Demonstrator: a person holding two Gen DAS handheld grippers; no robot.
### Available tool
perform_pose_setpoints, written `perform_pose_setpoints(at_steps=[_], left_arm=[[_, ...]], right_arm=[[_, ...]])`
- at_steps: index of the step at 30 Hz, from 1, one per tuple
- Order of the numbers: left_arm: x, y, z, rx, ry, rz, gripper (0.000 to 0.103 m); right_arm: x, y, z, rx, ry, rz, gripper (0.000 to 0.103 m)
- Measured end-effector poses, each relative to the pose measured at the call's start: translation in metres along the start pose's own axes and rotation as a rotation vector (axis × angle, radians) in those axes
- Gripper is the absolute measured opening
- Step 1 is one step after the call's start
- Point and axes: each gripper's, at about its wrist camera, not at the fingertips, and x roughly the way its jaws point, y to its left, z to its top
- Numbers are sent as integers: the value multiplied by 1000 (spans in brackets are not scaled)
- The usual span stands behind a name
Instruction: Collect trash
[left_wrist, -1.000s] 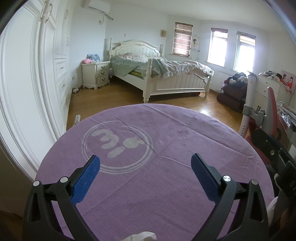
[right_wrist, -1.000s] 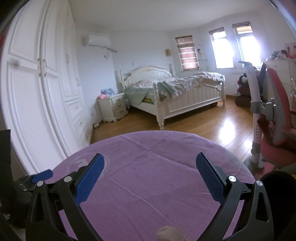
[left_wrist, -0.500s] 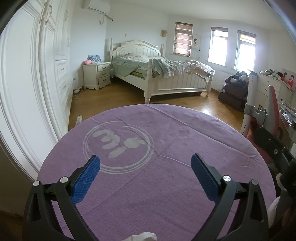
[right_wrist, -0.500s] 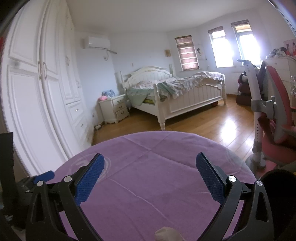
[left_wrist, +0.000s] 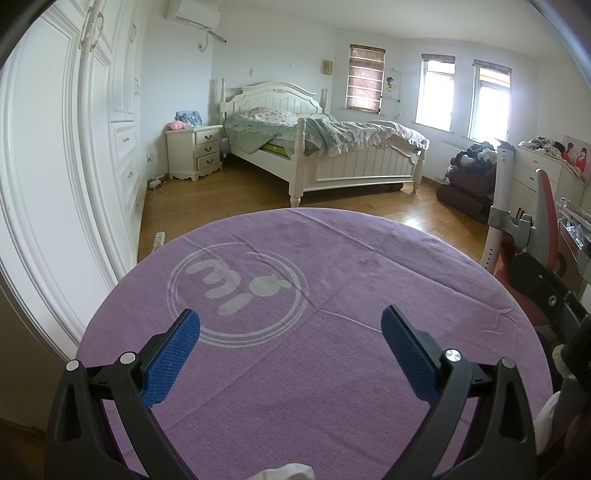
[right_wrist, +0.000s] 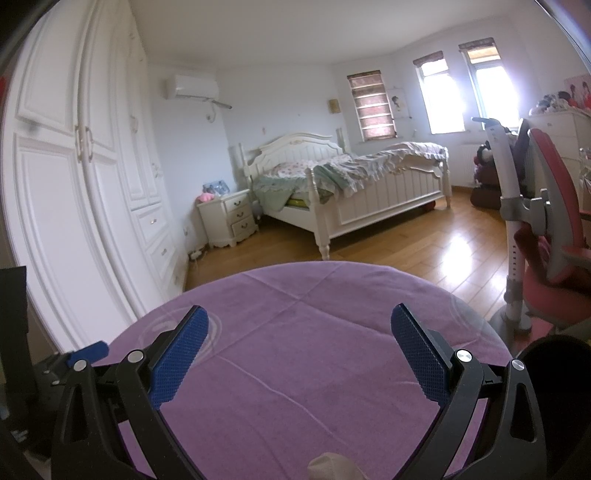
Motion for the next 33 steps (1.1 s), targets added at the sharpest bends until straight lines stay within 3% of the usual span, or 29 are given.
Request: perform_pose_setpoints(at_steps=[33], left_arm=[[-2,3,1,0,-4,-1,98]], right_arm=[[0,-1,0,4,-2,0,98]])
